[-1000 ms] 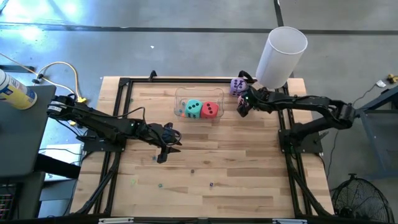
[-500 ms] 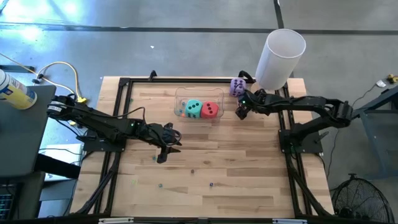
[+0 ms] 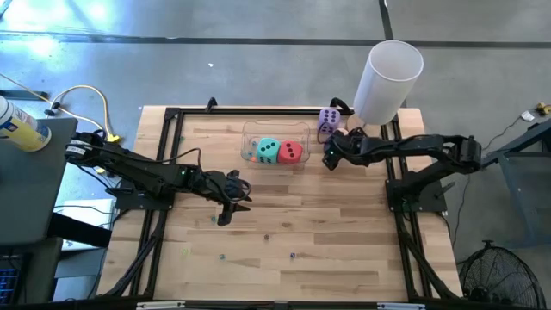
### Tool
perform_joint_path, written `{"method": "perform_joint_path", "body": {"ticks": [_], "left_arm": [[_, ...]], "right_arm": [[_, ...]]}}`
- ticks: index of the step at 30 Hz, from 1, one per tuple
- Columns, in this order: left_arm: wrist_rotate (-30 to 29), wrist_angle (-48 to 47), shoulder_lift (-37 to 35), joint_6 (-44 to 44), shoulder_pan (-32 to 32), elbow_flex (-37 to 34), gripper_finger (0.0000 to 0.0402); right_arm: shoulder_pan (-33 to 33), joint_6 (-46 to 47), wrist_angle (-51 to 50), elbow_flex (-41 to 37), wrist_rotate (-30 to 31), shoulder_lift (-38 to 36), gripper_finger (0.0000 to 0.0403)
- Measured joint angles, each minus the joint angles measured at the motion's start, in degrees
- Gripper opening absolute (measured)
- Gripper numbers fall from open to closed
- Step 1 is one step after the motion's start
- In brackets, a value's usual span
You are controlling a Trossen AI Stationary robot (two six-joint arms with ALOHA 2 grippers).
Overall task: Pick & Place Dice
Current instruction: Put the large pink dice into the transparent bin
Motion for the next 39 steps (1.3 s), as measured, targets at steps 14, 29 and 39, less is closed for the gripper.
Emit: {"method": "perform_joint_path", "body": {"ticks": [14,29,39], "left_arm": [[-0.1,0.0,0.0,0.0,0.0,0.0,0.0145],[-0.1,0.0,0.0,0.0,0.0,0.0,0.0145],[0.1,0.0,0.0,0.0,0.0,0.0,0.0145]], "right_arm": [[3.7,3.7,0.0,0.0,-1.3,0.0,0.0396],[17.0,16.1,-0.4,-0.1,-0.6,-2.2,0.0396],[26.8,18.8,0.2,-0.4,1.1,-11.7,0.0395]]}}
